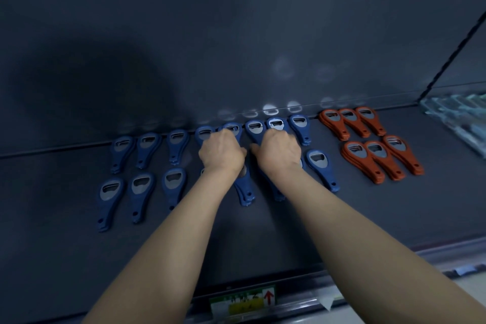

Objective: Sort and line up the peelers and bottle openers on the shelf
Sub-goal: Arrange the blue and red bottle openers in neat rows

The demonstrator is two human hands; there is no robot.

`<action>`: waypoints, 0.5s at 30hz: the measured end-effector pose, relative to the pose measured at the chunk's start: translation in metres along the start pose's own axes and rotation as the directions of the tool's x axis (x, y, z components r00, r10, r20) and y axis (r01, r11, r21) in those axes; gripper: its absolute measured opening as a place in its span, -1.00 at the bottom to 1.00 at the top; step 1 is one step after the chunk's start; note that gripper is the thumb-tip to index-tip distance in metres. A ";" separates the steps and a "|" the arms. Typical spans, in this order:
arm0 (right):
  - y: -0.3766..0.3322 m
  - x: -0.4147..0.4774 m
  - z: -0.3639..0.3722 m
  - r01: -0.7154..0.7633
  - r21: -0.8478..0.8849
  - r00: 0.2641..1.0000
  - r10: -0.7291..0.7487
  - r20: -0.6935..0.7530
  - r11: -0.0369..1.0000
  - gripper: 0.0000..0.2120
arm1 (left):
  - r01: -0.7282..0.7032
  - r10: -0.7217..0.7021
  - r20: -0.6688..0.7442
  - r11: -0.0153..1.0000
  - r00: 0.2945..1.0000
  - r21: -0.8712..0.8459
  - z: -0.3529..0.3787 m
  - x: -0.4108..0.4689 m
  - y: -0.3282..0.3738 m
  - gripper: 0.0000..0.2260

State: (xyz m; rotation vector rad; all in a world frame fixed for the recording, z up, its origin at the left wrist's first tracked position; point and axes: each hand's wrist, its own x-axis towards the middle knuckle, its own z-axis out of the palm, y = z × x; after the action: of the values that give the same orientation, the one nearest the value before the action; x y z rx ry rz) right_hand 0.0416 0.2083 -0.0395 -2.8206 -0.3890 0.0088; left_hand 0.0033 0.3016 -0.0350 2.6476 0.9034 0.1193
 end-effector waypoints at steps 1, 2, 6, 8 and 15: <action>0.000 -0.001 -0.001 0.006 0.002 1.000 -0.006 -0.007 1.000 -0.61 | 0.000 0.000 -0.008 1.000 1.000 0.002 0.000 0.000 0.000 -0.65; 0.001 -0.002 -0.002 0.011 0.004 1.000 -0.011 -0.020 1.000 -0.60 | 0.002 -0.002 -0.011 1.000 1.000 0.003 0.001 -0.001 -0.001 -0.65; 0.008 -0.001 -0.011 0.025 -0.007 0.996 -0.026 -0.087 1.000 -0.64 | 0.008 -0.008 -0.002 1.000 1.000 0.004 0.001 0.001 -0.001 -0.67; 0.017 -0.001 -0.017 0.019 0.005 0.993 -0.018 -0.120 1.000 -0.72 | 0.010 -0.010 0.003 1.000 1.000 0.002 0.000 0.001 -0.001 -0.66; 0.068 0.008 -0.041 -0.041 0.065 0.992 0.048 -0.115 0.997 -0.80 | -0.081 0.075 -0.128 0.996 0.989 -0.043 -0.006 -0.005 0.006 -0.60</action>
State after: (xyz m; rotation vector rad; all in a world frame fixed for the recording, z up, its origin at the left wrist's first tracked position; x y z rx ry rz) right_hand 0.0691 0.1365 -0.0196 -2.7517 -0.2944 -0.1314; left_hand 0.0016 0.2962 -0.0272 2.6550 0.8250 0.3276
